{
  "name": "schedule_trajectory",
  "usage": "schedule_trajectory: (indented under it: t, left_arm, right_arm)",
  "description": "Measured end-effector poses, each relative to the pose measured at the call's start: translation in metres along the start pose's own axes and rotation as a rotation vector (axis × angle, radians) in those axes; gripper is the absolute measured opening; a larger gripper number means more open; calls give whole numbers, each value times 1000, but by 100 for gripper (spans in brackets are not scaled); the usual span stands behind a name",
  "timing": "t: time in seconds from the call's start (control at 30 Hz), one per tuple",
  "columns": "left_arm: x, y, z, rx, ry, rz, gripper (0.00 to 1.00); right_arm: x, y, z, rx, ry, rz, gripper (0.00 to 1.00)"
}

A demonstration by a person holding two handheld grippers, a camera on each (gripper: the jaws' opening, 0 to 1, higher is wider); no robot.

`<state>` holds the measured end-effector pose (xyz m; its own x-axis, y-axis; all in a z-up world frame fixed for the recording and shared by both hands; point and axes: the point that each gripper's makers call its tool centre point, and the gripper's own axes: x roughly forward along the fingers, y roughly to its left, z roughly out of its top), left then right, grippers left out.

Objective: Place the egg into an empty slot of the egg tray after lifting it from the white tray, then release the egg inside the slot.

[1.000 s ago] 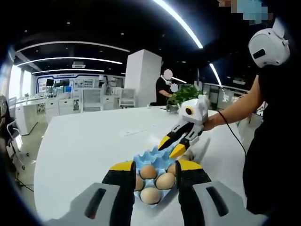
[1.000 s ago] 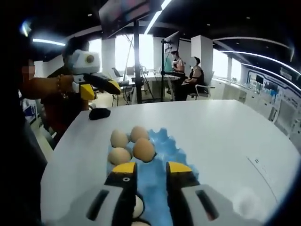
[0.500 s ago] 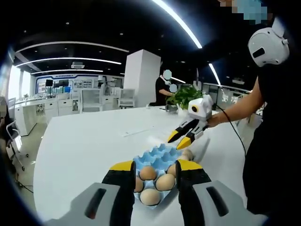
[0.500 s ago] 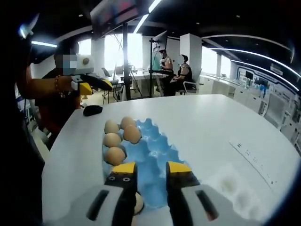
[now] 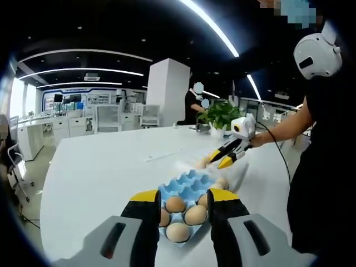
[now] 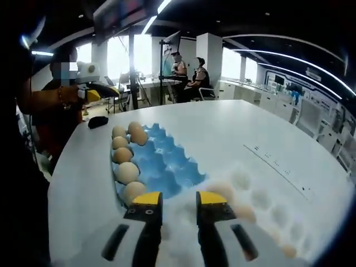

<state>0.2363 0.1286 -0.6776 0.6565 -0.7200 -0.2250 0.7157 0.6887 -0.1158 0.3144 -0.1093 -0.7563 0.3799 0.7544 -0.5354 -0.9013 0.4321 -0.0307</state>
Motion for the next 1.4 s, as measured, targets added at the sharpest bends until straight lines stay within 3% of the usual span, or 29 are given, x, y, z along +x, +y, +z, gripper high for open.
schedule_trajectory:
  t: [0.43, 0.73, 0.97, 1.13, 1.3, 1.4]
  left_arm:
    - [3, -2, 0, 0, 1, -7, 33]
    - [2, -1, 0, 1, 4, -3, 33]
    - [0, -2, 0, 2, 1, -1, 33]
    - [0, -2, 0, 1, 1, -1, 33]
    - [0, -2, -1, 1, 4, -2, 33]
    - [-1, -1, 1, 0, -1, 3, 33]
  right_arm:
    - [-38, -35, -39, 27, 75, -117, 24]
    - [-57, -58, -51, 22, 93, -206, 23]
    - [-62, -61, -56, 25, 114, -217, 24]
    - [-62, -62, -76, -7, 195, -202, 25]
    - [-61, -65, -74, 85, 169, -184, 26]
    - [-60, -63, -75, 35, 197, -159, 26]
